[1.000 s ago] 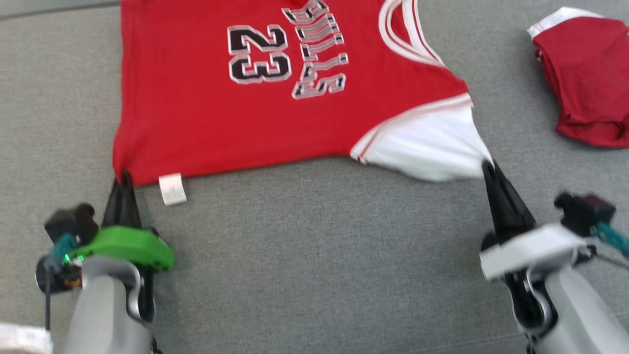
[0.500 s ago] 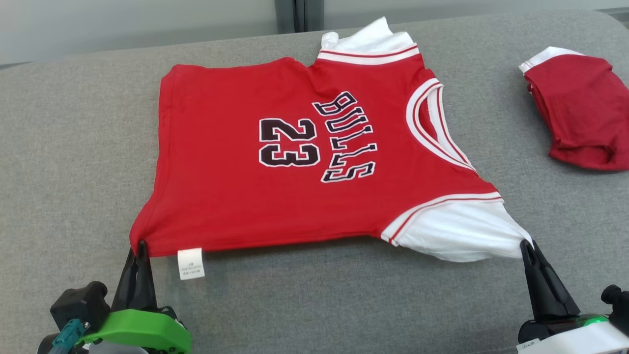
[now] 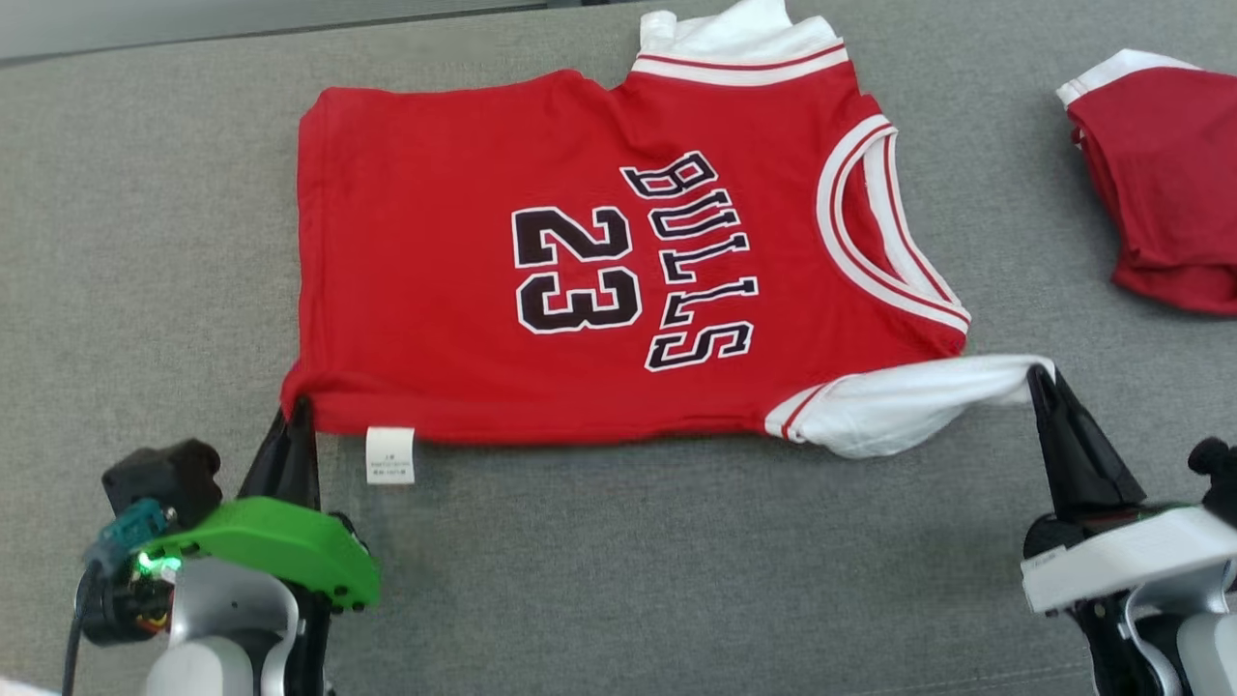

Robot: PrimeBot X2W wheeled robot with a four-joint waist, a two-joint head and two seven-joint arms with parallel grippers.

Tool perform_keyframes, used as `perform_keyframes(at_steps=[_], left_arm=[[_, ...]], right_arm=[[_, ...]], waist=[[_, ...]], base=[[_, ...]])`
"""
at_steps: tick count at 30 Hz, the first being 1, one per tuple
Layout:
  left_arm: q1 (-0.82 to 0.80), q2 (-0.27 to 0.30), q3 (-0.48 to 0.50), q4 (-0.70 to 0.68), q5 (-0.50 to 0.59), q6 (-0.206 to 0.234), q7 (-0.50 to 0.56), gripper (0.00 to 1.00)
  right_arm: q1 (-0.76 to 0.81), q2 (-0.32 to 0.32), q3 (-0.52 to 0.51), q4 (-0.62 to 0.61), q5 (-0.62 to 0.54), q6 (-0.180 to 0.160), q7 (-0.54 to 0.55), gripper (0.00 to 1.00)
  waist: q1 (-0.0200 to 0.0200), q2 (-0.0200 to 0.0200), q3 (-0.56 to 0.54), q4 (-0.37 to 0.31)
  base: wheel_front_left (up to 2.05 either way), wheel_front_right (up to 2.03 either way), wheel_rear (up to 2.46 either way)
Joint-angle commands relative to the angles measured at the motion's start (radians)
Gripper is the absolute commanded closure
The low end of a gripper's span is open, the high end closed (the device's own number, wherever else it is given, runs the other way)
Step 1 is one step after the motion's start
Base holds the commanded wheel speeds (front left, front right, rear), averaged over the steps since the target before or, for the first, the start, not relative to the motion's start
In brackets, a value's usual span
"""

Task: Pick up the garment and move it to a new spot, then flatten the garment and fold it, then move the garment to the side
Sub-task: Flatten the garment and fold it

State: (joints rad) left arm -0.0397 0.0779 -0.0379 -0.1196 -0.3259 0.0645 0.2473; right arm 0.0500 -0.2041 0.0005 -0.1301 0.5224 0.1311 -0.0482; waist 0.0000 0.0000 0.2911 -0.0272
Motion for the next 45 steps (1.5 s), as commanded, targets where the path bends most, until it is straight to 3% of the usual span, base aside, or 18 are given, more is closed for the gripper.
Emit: perform_keyframes(at_steps=[1,12,14,15,16,17,20,25,33,45], left_arm=[[-0.057,0.006,0.003,0.014,-0.022,-0.006,0.014,1.0],[-0.291,0.017,0.011,0.168,-0.085,-0.036,0.07,1.0],[-0.318,0.021,0.006,0.193,-0.086,-0.043,0.067,0.85],[-0.33,0.019,0.002,0.206,-0.088,-0.048,0.065,0.59],[-0.337,0.018,0.0,0.215,-0.089,-0.05,0.06,0.4],[-0.346,0.018,-0.002,0.222,-0.086,-0.054,0.05,0.0],[-0.359,0.019,-0.014,0.234,-0.061,-0.058,0.004,0.0],[-0.345,0.021,-0.03,0.221,0.008,-0.046,-0.174,0.0],[-0.267,0.013,-0.069,0.223,0.116,-0.021,-0.471,0.0],[-0.115,-0.003,-0.033,0.186,0.139,0.003,-0.512,0.0]], right_arm=[[-0.05,-0.014,0.007,0.021,0.011,0.0,0.001,1.0],[-0.402,-0.118,0.119,0.274,0.08,0.0,-0.017,1.0],[-0.456,-0.137,0.144,0.322,0.089,0.0,-0.034,1.0],[-0.486,-0.148,0.158,0.341,0.085,0.0,-0.06,0.77],[-0.506,-0.154,0.169,0.358,0.083,0.0,-0.081,0.56],[-0.524,-0.164,0.186,0.383,0.076,0.0,-0.103,0.0],[-0.566,-0.179,0.214,0.429,0.059,0.0,-0.167,0.0],[-0.578,-0.177,0.211,0.445,0.003,0.0,-0.214,0.0],[-0.433,-0.124,0.107,0.26,-0.121,0.0,-0.217,0.0],[-0.205,-0.058,0.064,0.112,-0.177,0.0,-0.217,0.0]], waist=[[0.0,0.0,0.061,0.01],[0.0,0.0,0.16,0.026],[0.0,0.0,0.169,0.03],[0.0,0.0,0.173,0.032],[0.0,0.0,0.175,0.033],[0.0,0.0,0.177,0.035],[0.0,0.0,0.18,0.041],[0.0,0.0,0.172,0.043],[0.0,0.0,0.138,0.026],[0.0,0.0,0.067,-0.009]], base=[[0.0,0.0,0.0],[0.0,0.0,0.0],[0.0,0.0,0.0],[0.0,0.0,0.0],[0.0,0.0,0.0],[0.0,0.0,0.0],[0.0,0.0,0.0],[0.0,0.0,0.0],[0.0,0.0,0.0],[0.0,0.0,0.0]])
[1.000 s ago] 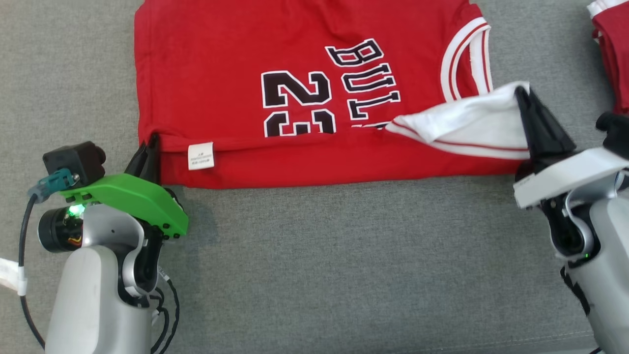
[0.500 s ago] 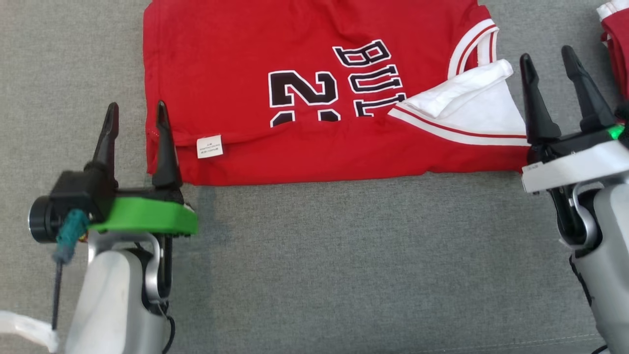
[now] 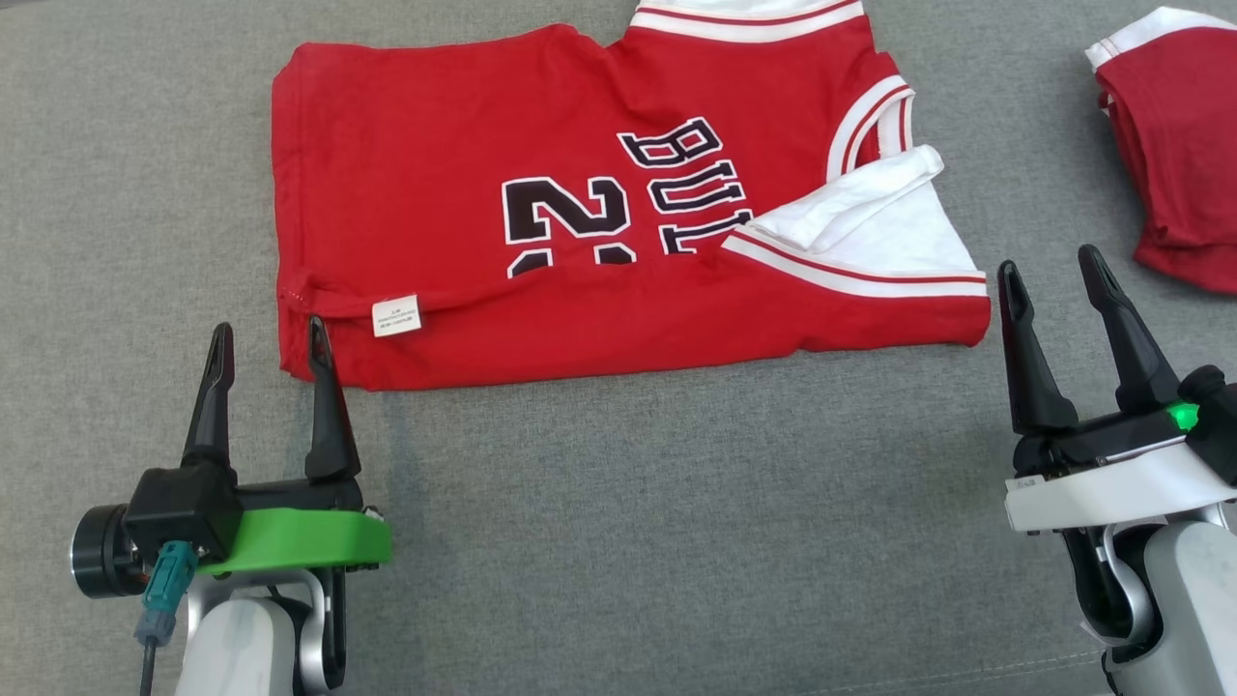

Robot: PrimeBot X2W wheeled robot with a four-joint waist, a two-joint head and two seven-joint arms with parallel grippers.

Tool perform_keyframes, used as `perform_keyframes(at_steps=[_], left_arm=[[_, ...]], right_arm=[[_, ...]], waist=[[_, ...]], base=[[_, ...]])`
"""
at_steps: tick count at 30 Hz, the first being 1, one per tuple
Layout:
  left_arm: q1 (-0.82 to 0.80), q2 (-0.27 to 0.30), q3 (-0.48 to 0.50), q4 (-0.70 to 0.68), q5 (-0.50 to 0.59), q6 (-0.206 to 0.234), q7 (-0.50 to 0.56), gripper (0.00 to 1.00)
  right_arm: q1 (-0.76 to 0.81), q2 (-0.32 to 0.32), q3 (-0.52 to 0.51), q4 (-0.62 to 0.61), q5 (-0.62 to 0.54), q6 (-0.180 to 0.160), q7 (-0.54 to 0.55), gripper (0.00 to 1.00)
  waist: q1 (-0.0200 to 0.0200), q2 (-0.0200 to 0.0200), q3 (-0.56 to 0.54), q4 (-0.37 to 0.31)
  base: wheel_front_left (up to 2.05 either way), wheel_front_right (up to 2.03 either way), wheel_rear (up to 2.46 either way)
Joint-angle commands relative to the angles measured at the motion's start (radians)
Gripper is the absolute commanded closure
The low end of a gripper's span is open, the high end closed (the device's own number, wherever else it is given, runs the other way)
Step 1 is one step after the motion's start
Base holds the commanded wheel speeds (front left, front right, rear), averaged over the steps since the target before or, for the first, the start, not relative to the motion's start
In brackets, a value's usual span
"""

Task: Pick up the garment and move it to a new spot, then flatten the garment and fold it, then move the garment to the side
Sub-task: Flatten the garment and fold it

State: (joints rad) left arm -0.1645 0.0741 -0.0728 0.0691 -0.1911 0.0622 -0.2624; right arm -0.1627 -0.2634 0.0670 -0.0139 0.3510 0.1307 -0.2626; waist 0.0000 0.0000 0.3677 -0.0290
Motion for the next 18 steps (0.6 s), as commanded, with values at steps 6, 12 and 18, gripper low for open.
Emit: perform_keyframes(at_steps=[6,12,18], left_arm=[[0.021,-0.006,0.01,0.014,0.006,-0.009,-0.003,0.0],[-0.015,-0.003,0.013,0.086,-0.007,-0.027,-0.002,0.0],[-0.098,0.007,0.012,0.23,-0.046,-0.065,0.025,0.0]], right_arm=[[0.036,0.01,-0.002,-0.01,-0.007,0.0,-0.003,0.0],[0.027,-0.001,0.001,0.017,0.001,0.0,-0.003,0.0],[-0.03,-0.027,0.025,0.151,0.034,0.0,-0.003,0.0]], waist=[[0.0,0.0,-0.024,-0.012],[0.0,0.0,-0.012,-0.01],[0.0,0.0,0.036,-0.001]], base=[[0.0,0.0,0.0],[0.0,0.0,0.0],[0.0,0.0,0.0]])
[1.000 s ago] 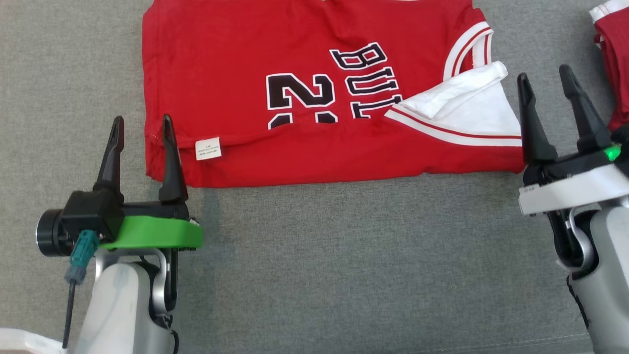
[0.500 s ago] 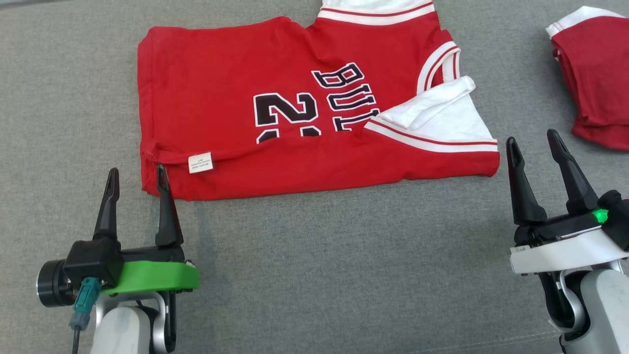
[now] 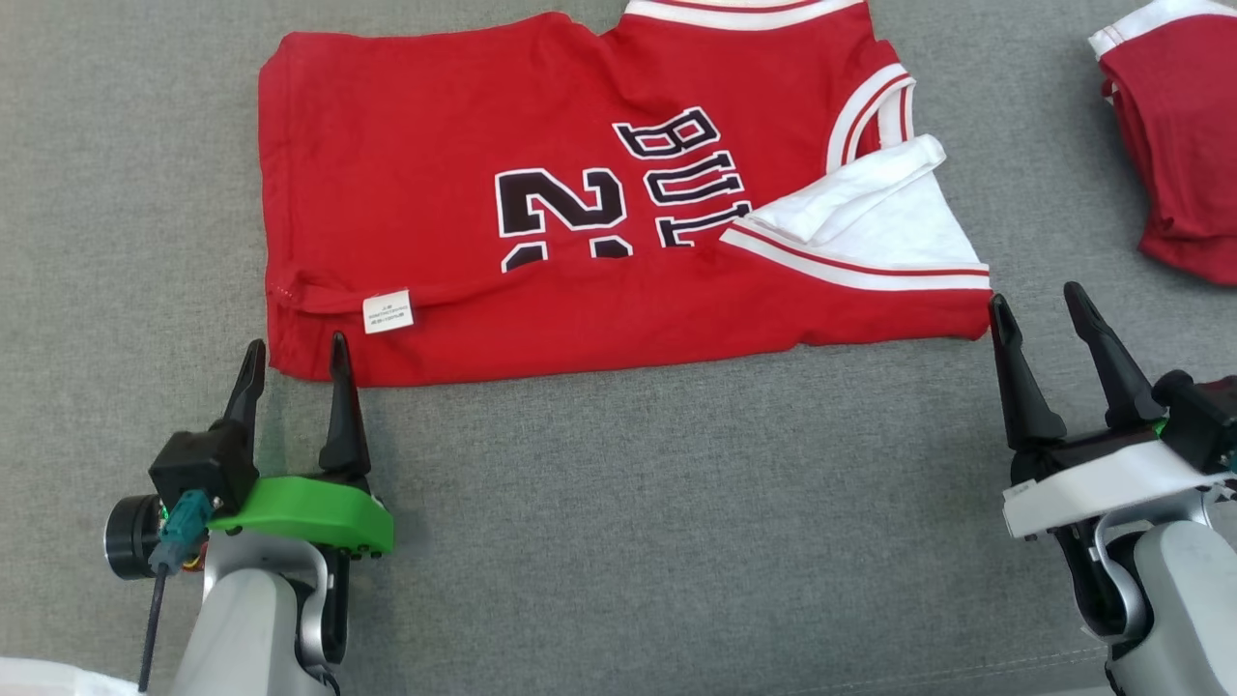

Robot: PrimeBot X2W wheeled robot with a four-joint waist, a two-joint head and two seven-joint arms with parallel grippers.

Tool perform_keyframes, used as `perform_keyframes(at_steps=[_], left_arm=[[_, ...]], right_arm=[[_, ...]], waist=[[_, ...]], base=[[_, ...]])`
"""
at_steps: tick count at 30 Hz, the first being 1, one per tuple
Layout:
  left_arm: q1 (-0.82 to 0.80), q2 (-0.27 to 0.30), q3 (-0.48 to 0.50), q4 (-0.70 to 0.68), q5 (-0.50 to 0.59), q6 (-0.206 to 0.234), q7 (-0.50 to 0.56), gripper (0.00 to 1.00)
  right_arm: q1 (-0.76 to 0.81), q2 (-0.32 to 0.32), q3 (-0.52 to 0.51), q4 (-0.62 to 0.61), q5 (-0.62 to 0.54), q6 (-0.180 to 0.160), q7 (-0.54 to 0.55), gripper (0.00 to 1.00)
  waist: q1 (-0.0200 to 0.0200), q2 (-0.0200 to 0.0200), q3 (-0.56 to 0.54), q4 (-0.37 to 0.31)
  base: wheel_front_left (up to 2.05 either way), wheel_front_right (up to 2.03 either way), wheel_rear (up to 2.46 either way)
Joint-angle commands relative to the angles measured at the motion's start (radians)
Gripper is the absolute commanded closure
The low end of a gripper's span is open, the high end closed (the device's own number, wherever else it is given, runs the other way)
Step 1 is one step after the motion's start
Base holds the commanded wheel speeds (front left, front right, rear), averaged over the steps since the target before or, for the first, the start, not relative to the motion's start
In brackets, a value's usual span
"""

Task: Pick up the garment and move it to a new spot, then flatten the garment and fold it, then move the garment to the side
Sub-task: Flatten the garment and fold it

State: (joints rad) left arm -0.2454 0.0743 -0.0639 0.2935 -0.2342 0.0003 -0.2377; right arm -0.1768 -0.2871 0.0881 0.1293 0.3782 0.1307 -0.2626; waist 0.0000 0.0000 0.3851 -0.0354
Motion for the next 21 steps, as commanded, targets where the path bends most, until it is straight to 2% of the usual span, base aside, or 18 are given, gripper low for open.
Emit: perform_keyframes(at_steps=[1,8,9,10,11,13,14,15,18,21], left_arm=[[-0.035,0.005,0.007,0.03,-0.02,-0.01,0.008,0.0],[-0.119,0.003,0.024,0.172,-0.098,-0.051,0.061,0.0],[-0.126,0.002,0.02,0.194,-0.104,-0.057,0.074,0.18],[-0.129,0.002,0.018,0.213,-0.114,-0.064,0.085,0.65],[-0.132,0.0,0.017,0.231,-0.128,-0.071,0.096,1.0],[-0.135,-0.003,0.006,0.251,-0.137,-0.082,0.107,1.0],[-0.132,-0.004,0.002,0.257,-0.144,-0.087,0.105,1.0],[-0.128,-0.005,-0.001,0.26,-0.15,-0.09,0.104,1.0],[-0.104,0.005,0.0,0.244,-0.158,-0.097,0.088,1.0],[-0.074,0.02,0.004,0.195,-0.158,-0.095,0.072,1.0]], right_arm=[[-0.032,-0.007,0.011,0.043,0.018,0.0,-0.003,0.0],[-0.152,-0.027,0.075,0.207,0.072,0.0,-0.003,0.0],[-0.164,-0.031,0.092,0.228,0.085,0.0,-0.003,0.0],[-0.172,-0.034,0.112,0.254,0.097,0.0,-0.003,0.0],[-0.182,-0.037,0.137,0.277,0.109,0.0,-0.003,0.0],[-0.194,-0.043,0.179,0.313,0.142,0.0,0.003,0.0],[-0.196,-0.045,0.201,0.331,0.16,0.0,0.006,0.62],[-0.201,-0.052,0.216,0.34,0.176,0.0,0.006,1.0],[-0.204,-0.071,0.229,0.333,0.209,-0.001,0.003,1.0],[-0.18,-0.094,0.198,0.286,0.217,-0.001,0.0,1.0]], waist=[[0.0,0.0,0.027,0.006],[0.0,0.0,0.059,0.02],[0.0,0.0,0.061,0.022],[0.0,0.0,0.063,0.024],[0.0,0.0,0.065,0.025],[0.0,0.0,0.066,0.028],[0.0,0.0,0.066,0.029],[0.0,0.0,0.065,0.03],[0.0,0.0,0.057,0.031],[0.0,0.0,0.038,0.034]], base=[[0.0,0.0,0.0],[0.0,0.0,0.0],[0.0,0.0,0.0],[0.0,0.0,0.0],[0.0,0.0,0.0],[0.0,0.0,0.0],[0.0,0.0,0.0],[0.0,0.0,0.0],[0.0,0.0,0.0],[0.0,0.0,0.0]])
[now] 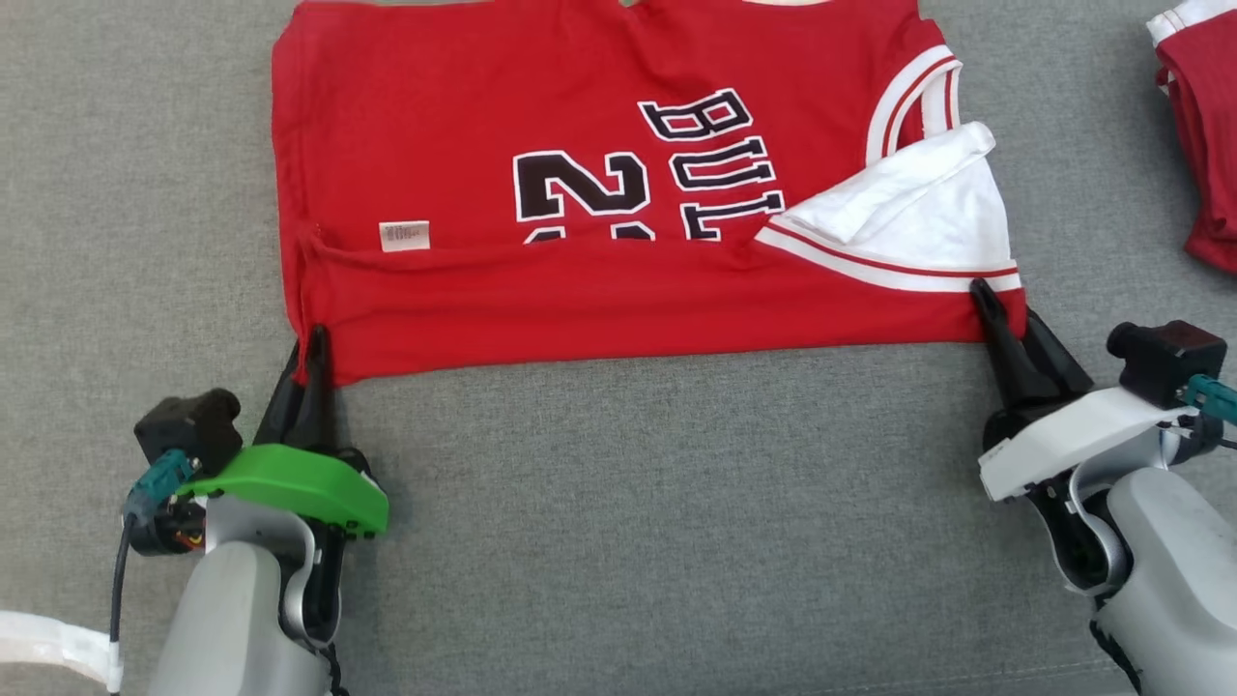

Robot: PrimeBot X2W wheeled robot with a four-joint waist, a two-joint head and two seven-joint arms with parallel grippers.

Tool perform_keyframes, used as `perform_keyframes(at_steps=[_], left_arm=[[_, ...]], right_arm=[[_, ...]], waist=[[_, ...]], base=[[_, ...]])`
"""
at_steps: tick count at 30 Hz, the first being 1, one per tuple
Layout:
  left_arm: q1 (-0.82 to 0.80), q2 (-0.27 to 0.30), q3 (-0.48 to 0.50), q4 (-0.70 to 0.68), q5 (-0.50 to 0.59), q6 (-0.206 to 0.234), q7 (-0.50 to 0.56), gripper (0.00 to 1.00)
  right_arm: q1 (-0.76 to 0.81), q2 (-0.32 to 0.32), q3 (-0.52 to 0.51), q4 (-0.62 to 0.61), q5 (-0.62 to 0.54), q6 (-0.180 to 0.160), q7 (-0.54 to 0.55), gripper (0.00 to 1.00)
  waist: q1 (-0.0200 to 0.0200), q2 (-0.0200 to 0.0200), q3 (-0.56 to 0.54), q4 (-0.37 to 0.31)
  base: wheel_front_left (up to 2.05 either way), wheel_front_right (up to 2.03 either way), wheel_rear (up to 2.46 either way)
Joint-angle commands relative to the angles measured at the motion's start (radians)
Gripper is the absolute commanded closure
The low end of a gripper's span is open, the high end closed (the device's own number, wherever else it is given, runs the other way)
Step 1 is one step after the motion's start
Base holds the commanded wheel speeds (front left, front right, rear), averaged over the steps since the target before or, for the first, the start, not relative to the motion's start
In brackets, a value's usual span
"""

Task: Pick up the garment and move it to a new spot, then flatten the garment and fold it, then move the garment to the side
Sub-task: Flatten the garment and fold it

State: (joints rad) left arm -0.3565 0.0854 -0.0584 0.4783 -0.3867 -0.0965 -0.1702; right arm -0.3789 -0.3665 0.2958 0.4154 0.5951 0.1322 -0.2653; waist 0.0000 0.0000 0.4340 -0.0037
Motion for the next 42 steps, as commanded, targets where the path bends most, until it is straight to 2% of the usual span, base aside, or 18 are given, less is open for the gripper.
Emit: perform_keyframes(at_steps=[1,6,11,18,19,20,21,29,33,42], left_arm=[[0.048,0.012,-0.002,-0.006,-0.004,0.003,0.006,1.0],[0.141,0.025,-0.016,-0.129,0.003,0.018,0.052,1.0],[0.255,0.036,-0.022,-0.239,-0.018,0.034,0.146,1.0],[0.389,0.055,-0.022,-0.333,-0.052,0.054,0.26,1.0],[0.398,0.057,-0.022,-0.338,-0.051,0.058,0.268,0.82],[0.408,0.055,-0.024,-0.343,-0.05,0.062,0.273,0.25],[0.412,0.05,-0.025,-0.353,-0.045,0.068,0.266,0.0],[0.373,0.012,-0.055,-0.441,0.053,0.137,0.085,0.0],[0.344,0.009,-0.069,-0.498,0.124,0.179,-0.005,0.0],[0.311,0.022,-0.087,-0.551,0.181,0.21,-0.027,0.0]], right_arm=[[0.036,-0.016,-0.017,-0.017,0.0,-0.002,0.002,1.0],[0.161,-0.023,-0.081,-0.101,-0.012,-0.002,0.001,1.0],[0.314,0.002,-0.144,-0.168,-0.022,-0.002,0.001,1.0],[0.455,0.048,-0.156,-0.232,-0.022,-0.002,0.028,1.0],[0.458,0.049,-0.153,-0.237,-0.026,-0.002,0.031,0.71],[0.463,0.051,-0.151,-0.242,-0.029,-0.002,0.033,0.32],[0.46,0.05,-0.149,-0.25,-0.038,-0.002,0.03,0.0],[0.4,0.062,-0.215,-0.378,-0.12,-0.002,0.016,0.0],[0.377,0.072,-0.254,-0.471,-0.169,-0.002,0.046,0.0],[0.386,0.112,-0.314,-0.606,-0.23,-0.002,0.12,0.0]], waist=[[0.0,0.0,-0.018,0.003],[0.0,0.0,-0.07,0.013],[0.0,0.0,-0.126,0.016],[0.0,0.0,-0.177,0.004],[0.0,0.0,-0.179,0.002],[0.0,0.0,-0.181,0.0],[0.0,0.0,-0.182,-0.003],[0.0,0.0,-0.192,-0.01],[0.0,0.0,-0.203,-0.009],[0.0,0.0,-0.209,-0.013]], base=[[0.0,0.0,0.0],[0.0,0.0,0.0],[0.0,0.0,0.0],[0.0,0.0,0.0],[0.0,0.0,0.0],[0.0,0.0,0.0],[0.0,0.0,0.0],[0.0,0.0,0.0],[0.0,0.0,0.0],[0.0,0.0,0.0]])
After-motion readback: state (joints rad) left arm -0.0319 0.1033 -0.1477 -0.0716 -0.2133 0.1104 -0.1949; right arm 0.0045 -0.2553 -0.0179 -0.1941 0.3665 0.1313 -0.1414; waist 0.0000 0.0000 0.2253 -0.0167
